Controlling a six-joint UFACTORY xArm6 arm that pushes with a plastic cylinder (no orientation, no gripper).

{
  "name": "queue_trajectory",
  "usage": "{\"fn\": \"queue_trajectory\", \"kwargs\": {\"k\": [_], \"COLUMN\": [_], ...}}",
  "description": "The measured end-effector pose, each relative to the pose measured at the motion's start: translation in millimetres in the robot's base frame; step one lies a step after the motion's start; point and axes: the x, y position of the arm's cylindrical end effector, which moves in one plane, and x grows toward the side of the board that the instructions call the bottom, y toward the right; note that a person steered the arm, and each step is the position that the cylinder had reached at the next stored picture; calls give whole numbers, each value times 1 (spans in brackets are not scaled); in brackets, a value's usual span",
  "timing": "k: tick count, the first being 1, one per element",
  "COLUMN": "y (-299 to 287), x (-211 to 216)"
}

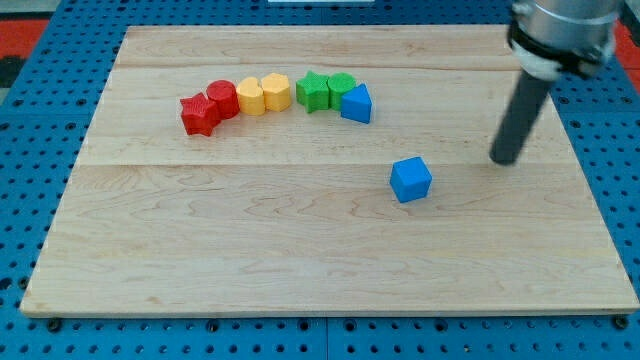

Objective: Move the blue cube into the blue triangle

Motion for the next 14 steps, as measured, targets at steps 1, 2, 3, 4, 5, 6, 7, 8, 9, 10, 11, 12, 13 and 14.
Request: {"fn": "queue_trajectory", "kwargs": {"k": [1,2,3,4,5,6,7,8,9,10,11,12,13,14], "y": [-20,-99,-107,-107,-107,-115,-155,-161,-161,-161,-151,-125,-110,-111], "x": [54,37,-37,-52,-26,16,8,-27,-49,-50,-29,-3,-16,-38]}}
